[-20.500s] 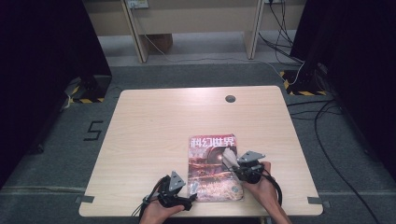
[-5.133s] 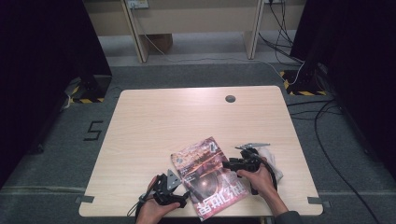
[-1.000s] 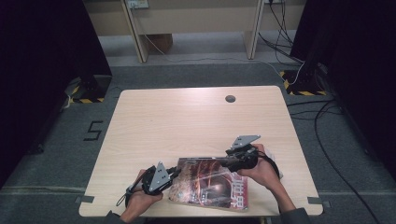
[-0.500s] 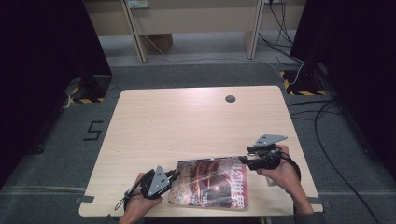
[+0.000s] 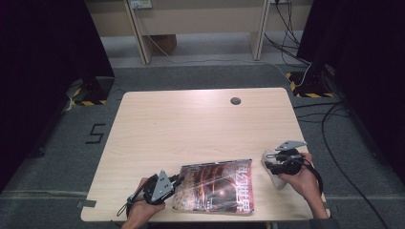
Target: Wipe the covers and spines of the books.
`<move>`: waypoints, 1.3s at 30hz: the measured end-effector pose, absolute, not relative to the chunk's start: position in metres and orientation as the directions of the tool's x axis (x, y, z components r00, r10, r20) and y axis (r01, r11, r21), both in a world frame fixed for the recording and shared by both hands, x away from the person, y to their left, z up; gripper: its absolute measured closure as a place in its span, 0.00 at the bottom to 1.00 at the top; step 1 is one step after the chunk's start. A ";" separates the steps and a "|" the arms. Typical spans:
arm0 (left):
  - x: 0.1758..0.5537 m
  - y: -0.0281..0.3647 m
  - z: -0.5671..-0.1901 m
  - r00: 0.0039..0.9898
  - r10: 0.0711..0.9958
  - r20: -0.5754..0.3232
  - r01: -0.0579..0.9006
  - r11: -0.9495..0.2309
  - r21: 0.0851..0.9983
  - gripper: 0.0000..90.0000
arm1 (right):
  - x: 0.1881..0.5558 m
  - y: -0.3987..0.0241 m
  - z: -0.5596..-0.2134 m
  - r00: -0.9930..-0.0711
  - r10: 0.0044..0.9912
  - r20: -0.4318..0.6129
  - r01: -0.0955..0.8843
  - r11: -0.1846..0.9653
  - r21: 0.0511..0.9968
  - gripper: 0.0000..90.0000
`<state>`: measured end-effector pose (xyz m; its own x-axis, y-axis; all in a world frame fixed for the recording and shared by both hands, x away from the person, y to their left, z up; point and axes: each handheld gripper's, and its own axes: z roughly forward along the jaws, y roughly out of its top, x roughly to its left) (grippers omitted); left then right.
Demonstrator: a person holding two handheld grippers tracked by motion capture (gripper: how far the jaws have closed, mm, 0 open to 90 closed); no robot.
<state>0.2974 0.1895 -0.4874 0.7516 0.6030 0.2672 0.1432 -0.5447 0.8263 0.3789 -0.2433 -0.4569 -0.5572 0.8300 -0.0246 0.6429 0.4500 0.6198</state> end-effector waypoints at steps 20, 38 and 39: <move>0.297 0.189 -0.488 0.748 0.605 0.273 0.144 -0.550 0.822 0.92 | 0.378 -0.272 -0.488 -0.451 0.883 0.129 0.768 0.311 0.560 0.75; 0.297 0.188 -0.489 0.736 0.626 0.257 0.171 -0.540 0.824 0.91 | 0.376 -0.269 -0.474 -0.478 0.863 0.162 0.709 0.271 0.651 0.89; 0.296 0.188 -0.489 0.733 0.629 0.260 0.171 -0.540 0.824 0.91 | 0.375 -0.267 -0.471 -0.484 0.859 0.166 0.701 0.267 0.661 0.89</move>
<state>0.2965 0.1879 -0.4892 0.7326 0.6291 0.2598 0.1711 -0.5396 0.8244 0.3754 -0.2665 -0.4709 -0.4842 0.8590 0.1664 0.7013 0.2674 0.6608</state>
